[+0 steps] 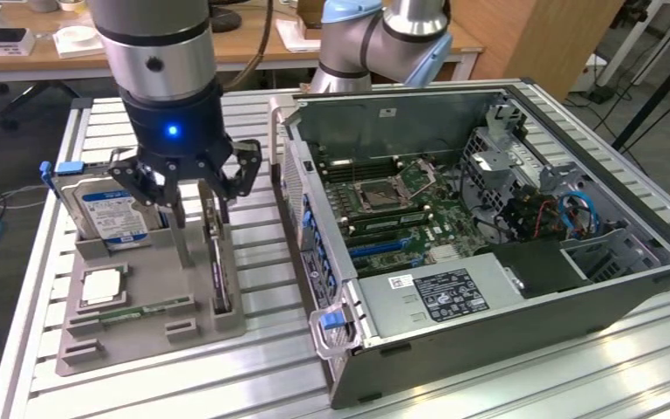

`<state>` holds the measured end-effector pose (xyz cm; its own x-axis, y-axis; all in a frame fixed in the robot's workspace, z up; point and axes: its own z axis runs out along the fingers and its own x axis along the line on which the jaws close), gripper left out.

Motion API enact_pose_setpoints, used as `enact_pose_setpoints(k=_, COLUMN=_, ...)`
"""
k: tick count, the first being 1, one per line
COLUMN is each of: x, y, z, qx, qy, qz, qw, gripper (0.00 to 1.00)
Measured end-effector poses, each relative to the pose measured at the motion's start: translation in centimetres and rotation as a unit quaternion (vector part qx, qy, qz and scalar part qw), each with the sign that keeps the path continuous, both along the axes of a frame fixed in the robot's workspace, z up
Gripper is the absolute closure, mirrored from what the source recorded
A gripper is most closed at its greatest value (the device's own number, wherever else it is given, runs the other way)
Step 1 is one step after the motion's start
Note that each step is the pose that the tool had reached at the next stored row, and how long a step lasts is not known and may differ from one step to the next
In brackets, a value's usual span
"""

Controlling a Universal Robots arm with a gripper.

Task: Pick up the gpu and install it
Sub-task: 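Pick up the gpu and move the gpu toward the slot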

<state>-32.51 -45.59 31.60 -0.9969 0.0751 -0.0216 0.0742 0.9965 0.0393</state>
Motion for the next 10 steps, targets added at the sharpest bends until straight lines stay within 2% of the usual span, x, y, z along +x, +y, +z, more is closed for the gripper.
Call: enact_pose_setpoints(k=10, x=0.2, y=-0.27, z=-1.82, qx=0.0000, qy=0.0000, qz=0.000, qw=1.0000, gripper=0.47)
